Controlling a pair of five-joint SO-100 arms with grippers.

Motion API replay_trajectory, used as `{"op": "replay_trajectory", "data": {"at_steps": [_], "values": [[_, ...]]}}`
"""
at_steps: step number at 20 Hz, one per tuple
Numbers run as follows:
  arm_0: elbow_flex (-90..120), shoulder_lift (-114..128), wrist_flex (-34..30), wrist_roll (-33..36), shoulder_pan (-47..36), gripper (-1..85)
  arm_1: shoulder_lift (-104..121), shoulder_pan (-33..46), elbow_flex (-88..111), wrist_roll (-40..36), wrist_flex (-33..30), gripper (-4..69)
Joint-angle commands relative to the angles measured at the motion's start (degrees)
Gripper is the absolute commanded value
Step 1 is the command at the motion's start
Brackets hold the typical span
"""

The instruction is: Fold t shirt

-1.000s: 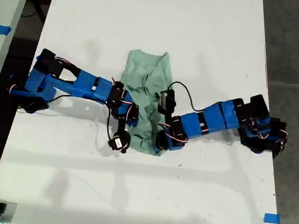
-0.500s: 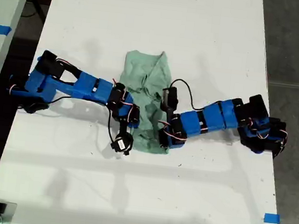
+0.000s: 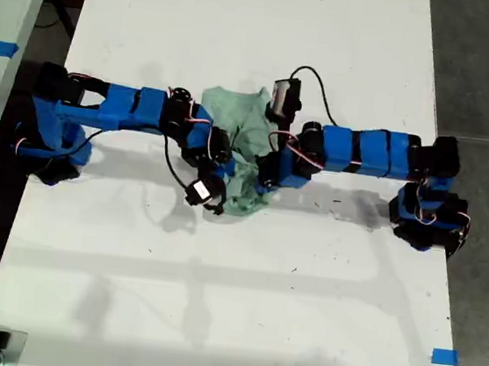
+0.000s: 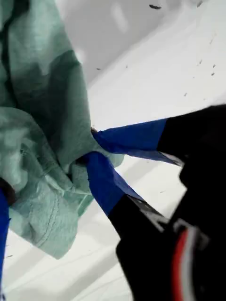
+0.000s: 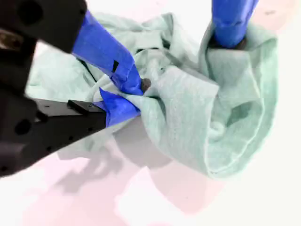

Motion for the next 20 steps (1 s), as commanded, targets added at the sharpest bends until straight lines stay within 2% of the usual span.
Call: {"op": "replay_trajectory", "data": {"at_steps": [1, 6, 11, 15, 20], "values": [[1.6, 7.5, 0.2, 1.8, -6.0, -0.1, 5.2, 7.4, -1.4, -6.2, -5.4, 1.1], [11.6, 17.0, 0.2, 4.7, -15.6, -0.1, 5.3, 18.8, -1.1, -14.5, -10.6, 1.1], [18.2, 21.6, -0.1, 8.4, -23.6, -0.1, 5.5, 26.7, -0.3, -22.5, -16.5, 1.1], [18.5, 15.6, -2.6, 12.8, -26.3, -0.1, 1.6, 32.0, 1.7, -28.3, -20.7, 1.1], [15.7, 3.9, -6.4, 18.5, -30.0, -0.1, -8.0, 35.2, 2.7, -36.8, -30.4, 1.1]]}}
